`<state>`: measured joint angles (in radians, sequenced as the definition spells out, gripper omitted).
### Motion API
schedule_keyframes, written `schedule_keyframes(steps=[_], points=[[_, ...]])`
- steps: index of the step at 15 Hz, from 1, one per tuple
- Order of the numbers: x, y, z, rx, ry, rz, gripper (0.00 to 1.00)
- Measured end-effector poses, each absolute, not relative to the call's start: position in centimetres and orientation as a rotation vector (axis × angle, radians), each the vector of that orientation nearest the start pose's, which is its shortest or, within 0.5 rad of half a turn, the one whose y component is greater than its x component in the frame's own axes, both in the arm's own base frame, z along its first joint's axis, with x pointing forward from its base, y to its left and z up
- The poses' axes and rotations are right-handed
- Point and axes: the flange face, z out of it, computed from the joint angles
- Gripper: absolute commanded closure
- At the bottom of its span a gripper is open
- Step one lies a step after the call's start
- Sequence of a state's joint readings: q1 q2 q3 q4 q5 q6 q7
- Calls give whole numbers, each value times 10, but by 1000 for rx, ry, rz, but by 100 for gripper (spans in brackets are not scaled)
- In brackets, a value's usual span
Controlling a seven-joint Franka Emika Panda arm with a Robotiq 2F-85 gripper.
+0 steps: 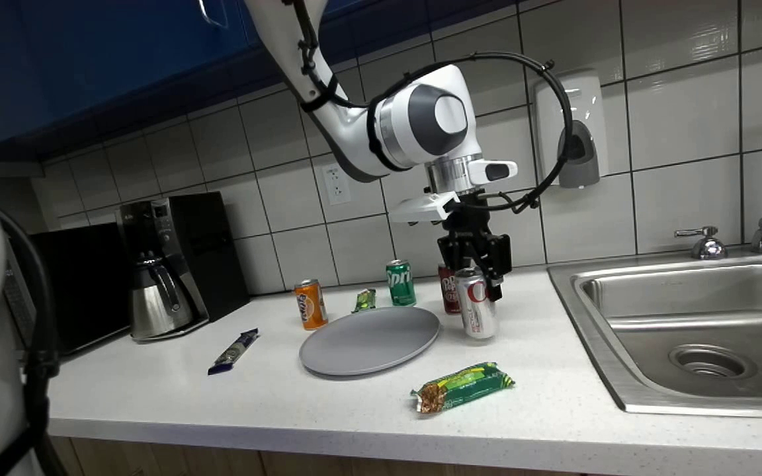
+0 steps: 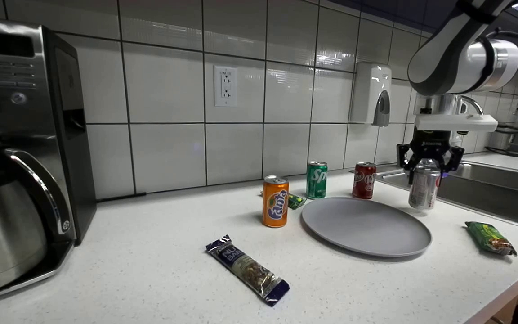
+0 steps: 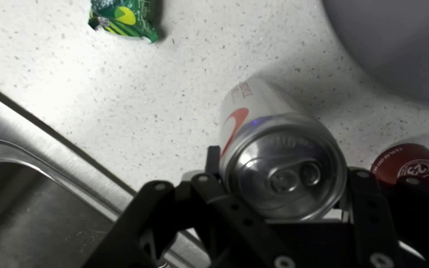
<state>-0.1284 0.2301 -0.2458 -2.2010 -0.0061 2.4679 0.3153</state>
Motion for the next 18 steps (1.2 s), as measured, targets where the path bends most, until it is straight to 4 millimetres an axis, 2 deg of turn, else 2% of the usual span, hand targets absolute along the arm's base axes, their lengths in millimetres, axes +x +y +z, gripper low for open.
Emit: schedule_keyframes(steps=[18], points=[[517,-104,299,-3170,765,-91,62]])
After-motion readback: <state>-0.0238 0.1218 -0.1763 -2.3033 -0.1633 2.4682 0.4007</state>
